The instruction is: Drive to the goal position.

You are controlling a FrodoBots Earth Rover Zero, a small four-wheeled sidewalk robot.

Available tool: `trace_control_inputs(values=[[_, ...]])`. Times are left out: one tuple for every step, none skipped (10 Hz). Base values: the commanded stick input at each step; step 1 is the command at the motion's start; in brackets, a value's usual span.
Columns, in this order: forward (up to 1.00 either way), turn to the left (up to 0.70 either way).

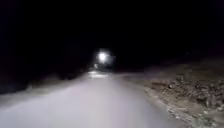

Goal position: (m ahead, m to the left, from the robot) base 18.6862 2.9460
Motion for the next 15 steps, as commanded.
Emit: trace_control_inputs(values=[[1.00, 0.00], [1.00, 0.00], [1.00, 0.00], [1.00, 0.00], [1.00, 0.00], [1.00, 0.00], [1.00, 0.00], [1.00, 0.00], [1.00, 0.00], [1.00, 0.00], [1.00, 0.00], [1.00, 0.00], [1.00, 0.00], [1.00, 0.00], [1.00, 0.17]])
